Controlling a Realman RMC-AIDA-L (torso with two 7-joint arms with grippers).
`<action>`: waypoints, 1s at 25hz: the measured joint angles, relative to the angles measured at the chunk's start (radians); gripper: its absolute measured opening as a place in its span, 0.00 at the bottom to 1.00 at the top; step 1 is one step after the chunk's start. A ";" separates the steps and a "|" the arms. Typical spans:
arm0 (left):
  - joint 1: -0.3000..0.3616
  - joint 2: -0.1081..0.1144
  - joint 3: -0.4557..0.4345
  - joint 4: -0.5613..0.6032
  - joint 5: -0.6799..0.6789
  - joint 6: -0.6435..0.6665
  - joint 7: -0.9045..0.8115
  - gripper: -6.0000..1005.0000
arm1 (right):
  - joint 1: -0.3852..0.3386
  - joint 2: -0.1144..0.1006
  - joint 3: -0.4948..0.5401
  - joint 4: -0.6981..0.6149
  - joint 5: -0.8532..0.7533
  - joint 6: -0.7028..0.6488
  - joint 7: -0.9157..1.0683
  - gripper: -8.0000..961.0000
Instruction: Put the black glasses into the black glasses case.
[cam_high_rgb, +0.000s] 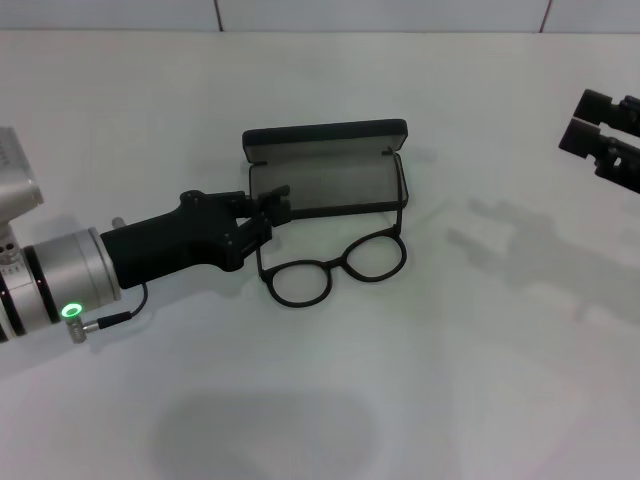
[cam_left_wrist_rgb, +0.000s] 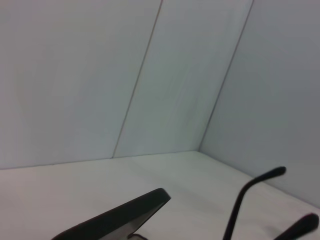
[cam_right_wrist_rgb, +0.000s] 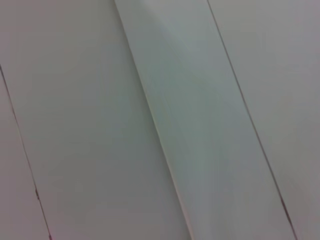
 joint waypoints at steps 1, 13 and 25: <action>0.000 0.000 0.000 -0.002 0.000 0.004 0.002 0.18 | 0.001 0.000 0.001 0.007 0.000 -0.006 -0.002 0.55; 0.026 0.004 -0.010 -0.006 -0.059 0.104 0.014 0.06 | -0.008 -0.003 0.005 0.036 0.008 -0.055 -0.020 0.55; 0.061 0.017 -0.011 -0.007 -0.318 0.335 0.007 0.06 | 0.013 -0.006 0.002 0.129 -0.076 -0.145 -0.055 0.55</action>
